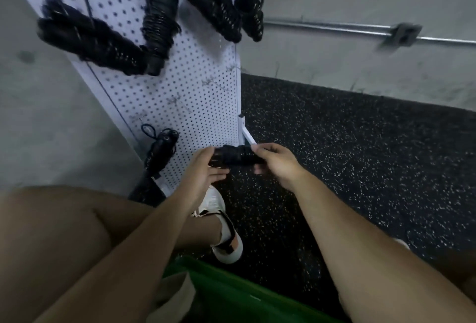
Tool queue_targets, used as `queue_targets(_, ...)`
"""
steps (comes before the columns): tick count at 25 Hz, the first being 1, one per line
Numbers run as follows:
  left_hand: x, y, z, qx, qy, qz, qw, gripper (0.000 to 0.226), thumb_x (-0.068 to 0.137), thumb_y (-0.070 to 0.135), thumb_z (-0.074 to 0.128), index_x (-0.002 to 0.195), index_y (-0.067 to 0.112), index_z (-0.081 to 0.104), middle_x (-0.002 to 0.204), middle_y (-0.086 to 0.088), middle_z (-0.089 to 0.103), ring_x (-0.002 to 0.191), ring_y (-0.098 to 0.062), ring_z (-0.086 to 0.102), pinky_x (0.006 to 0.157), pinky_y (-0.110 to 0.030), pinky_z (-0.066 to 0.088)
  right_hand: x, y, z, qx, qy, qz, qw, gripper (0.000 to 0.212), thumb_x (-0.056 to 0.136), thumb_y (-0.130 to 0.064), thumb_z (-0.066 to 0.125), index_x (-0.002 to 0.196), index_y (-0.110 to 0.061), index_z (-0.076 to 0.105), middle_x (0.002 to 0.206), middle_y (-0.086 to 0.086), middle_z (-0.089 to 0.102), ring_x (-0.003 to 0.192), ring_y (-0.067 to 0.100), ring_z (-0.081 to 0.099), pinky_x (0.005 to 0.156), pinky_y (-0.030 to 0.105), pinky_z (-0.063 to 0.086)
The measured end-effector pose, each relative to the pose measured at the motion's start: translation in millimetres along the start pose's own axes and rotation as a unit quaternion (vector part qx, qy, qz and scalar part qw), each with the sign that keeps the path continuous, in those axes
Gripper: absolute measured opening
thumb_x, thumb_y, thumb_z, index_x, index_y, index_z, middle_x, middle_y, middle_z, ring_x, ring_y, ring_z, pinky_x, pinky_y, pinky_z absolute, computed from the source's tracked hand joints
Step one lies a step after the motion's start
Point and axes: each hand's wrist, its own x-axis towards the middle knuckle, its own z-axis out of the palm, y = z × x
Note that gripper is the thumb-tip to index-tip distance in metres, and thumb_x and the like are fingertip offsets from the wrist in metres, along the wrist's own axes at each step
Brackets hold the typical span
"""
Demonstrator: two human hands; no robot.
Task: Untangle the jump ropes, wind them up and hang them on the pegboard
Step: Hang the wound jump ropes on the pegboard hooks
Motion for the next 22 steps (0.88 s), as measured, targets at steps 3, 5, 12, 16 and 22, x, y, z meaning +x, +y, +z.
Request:
queue_targets(3,-13,4,-4,0.046,0.016,0.051,0.998,0.010,0.105,0.027,0.054,0.115,0.026,0.057,0.111,-0.008,0.068,0.086,-0.023,0.070,0.074,-0.034,0.057,-10,-9,6,-0.053,0.030,-0.003,0.998,0.049,0.086,-0.055,0.072,0.101,-0.009,0.072,0.087,0.003,0.075,0.062,0.016,0.063,0.057,0.027,0.053)
queue_targets(5,-20,6,-2,0.086,0.052,0.063,0.993,0.008,0.104,0.027,0.056,0.108,0.034,0.055,0.109,-0.003,0.066,0.085,-0.021,0.069,0.077,-0.034,0.059,-12,-15,6,-0.065,0.021,-0.012,0.998,0.048,0.085,-0.059,0.071,0.099,-0.013,0.075,0.087,-0.003,0.076,0.071,0.012,0.068,0.065,0.024,0.051)
queue_targets(12,-18,3,-11,0.044,0.141,0.084,0.985,0.013,0.100,0.041,0.059,0.111,0.040,0.052,0.105,-0.011,0.070,0.073,-0.020,0.071,0.071,-0.034,0.061,2,-5,34,0.022,-0.052,-0.049,0.997,0.047,0.080,-0.018,0.080,0.124,-0.029,0.068,0.120,0.000,0.069,0.104,0.013,0.068,0.079,0.019,0.050)
queue_targets(16,-19,4,-12,0.062,0.173,0.106,0.977,0.023,0.100,0.041,0.059,0.120,0.035,0.050,0.105,0.000,0.068,0.078,-0.012,0.071,0.071,-0.023,0.060,7,8,53,0.033,-0.040,-0.113,0.992,0.060,0.081,-0.018,0.083,0.133,-0.036,0.060,0.127,-0.010,0.065,0.109,0.007,0.066,0.091,0.023,0.054)
queue_targets(22,-20,10,-11,0.132,0.247,0.174,0.944,0.028,0.098,0.039,0.064,0.122,0.044,0.052,0.113,0.023,0.059,0.104,0.016,0.054,0.077,-0.003,0.043,27,8,81,0.093,-0.010,-0.129,0.987,0.040,0.084,-0.020,0.081,0.116,-0.039,0.070,0.116,-0.015,0.070,0.107,0.014,0.070,0.100,0.043,0.055)
